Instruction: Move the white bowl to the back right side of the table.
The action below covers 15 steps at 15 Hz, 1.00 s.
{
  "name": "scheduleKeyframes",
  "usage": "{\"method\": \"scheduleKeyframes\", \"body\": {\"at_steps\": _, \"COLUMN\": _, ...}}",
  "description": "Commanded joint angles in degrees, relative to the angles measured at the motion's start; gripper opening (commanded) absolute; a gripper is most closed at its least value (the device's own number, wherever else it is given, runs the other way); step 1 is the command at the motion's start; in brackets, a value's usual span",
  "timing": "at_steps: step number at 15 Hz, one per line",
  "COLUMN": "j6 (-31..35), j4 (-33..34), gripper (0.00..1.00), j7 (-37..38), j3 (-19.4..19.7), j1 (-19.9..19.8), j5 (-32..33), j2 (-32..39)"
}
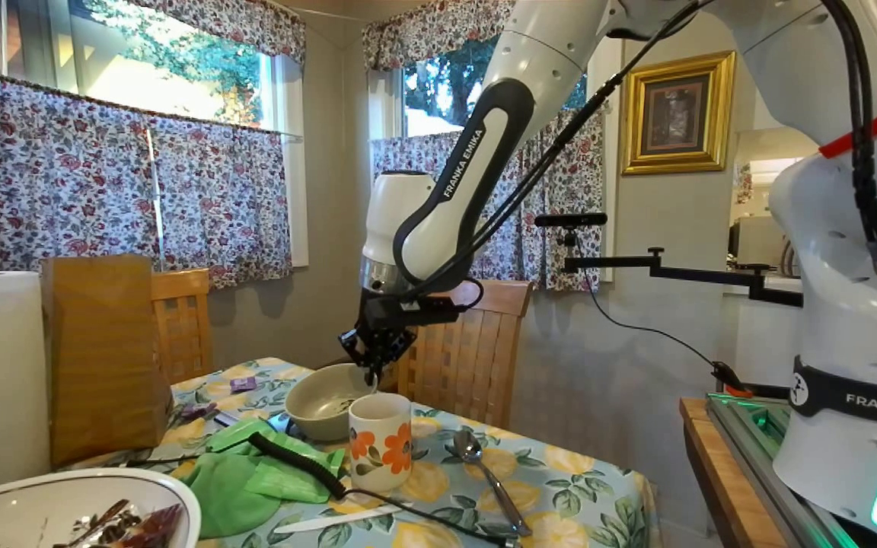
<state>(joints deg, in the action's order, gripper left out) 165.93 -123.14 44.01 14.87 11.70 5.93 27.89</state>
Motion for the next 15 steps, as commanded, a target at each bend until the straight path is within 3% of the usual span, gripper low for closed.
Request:
{"method": "scheduleKeyframes", "body": {"at_steps": 1, "j6": 1.1, "j4": 3.7, "gripper": 0.02, "j7": -1.0, "j3": -0.1, "j1": -0.5, "j5": -2.2, "j2": 2.4}}
{"method": "scheduleKeyframes", "body": {"at_steps": 11, "j6": 0.6, "j4": 9.1, "gripper": 0.02, "j7": -2.1, "j3": -2.1, "j1": -3.4, "j5": -7.3, "j2": 5.6}}
{"method": "scheduleKeyframes", "body": {"at_steps": 15, "j6": 1.5, "j4": 8.3, "gripper": 0.02, "j7": -2.1, "j3": -2.8, "j1": -4.0, "j5": -8.8, "j2": 5.1}}
